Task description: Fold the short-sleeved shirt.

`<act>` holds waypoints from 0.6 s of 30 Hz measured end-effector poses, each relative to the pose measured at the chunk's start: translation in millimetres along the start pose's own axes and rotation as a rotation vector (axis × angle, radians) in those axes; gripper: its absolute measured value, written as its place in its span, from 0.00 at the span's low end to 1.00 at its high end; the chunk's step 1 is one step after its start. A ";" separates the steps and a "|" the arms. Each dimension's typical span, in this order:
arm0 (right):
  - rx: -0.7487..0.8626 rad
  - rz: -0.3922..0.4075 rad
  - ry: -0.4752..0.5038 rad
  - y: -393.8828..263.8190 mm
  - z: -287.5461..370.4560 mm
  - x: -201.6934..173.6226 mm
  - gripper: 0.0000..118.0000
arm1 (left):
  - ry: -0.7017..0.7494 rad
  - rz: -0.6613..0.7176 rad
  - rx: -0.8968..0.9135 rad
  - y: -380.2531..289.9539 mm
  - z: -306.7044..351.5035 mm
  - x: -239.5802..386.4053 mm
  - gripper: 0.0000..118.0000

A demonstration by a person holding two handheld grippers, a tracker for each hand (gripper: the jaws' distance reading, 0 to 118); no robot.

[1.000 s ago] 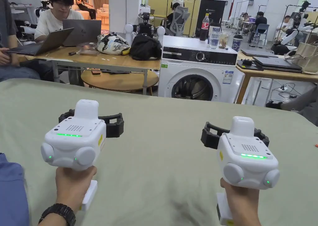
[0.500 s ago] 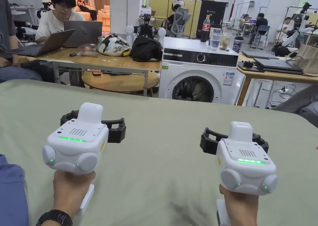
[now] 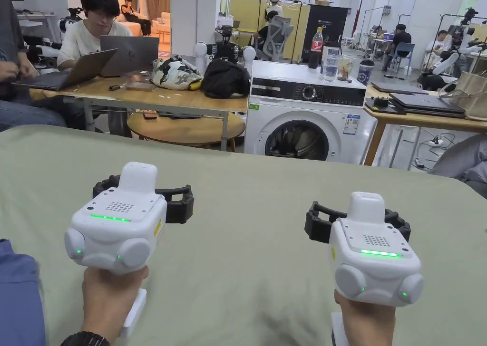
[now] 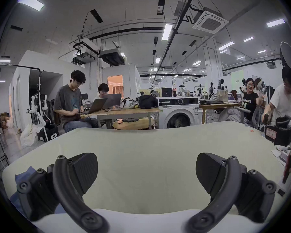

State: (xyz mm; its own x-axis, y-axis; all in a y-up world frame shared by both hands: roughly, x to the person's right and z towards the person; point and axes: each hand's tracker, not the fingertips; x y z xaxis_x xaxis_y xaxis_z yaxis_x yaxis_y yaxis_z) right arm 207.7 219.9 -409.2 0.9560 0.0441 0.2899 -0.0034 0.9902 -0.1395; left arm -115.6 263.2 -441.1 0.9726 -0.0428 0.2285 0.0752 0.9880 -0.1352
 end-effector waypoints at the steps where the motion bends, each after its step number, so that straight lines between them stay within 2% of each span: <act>1: -0.004 0.003 -0.003 -1.6 -2.5 0.9 1.00 | 0.000 0.005 0.003 -0.1 0.6 0.1 0.97; 18: 0.006 0.018 0.022 -3.6 0.1 -1.5 1.00 | 0.014 -0.006 0.026 -2.7 8.1 4.4 0.97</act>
State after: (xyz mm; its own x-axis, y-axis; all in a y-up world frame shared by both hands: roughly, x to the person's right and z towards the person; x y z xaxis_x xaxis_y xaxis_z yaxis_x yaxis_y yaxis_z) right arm 206.2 216.3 -409.0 0.9620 0.0592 0.2665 -0.0223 0.9900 -0.1392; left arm -113.3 261.6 -431.9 0.9751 -0.0508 0.2156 0.0756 0.9912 -0.1083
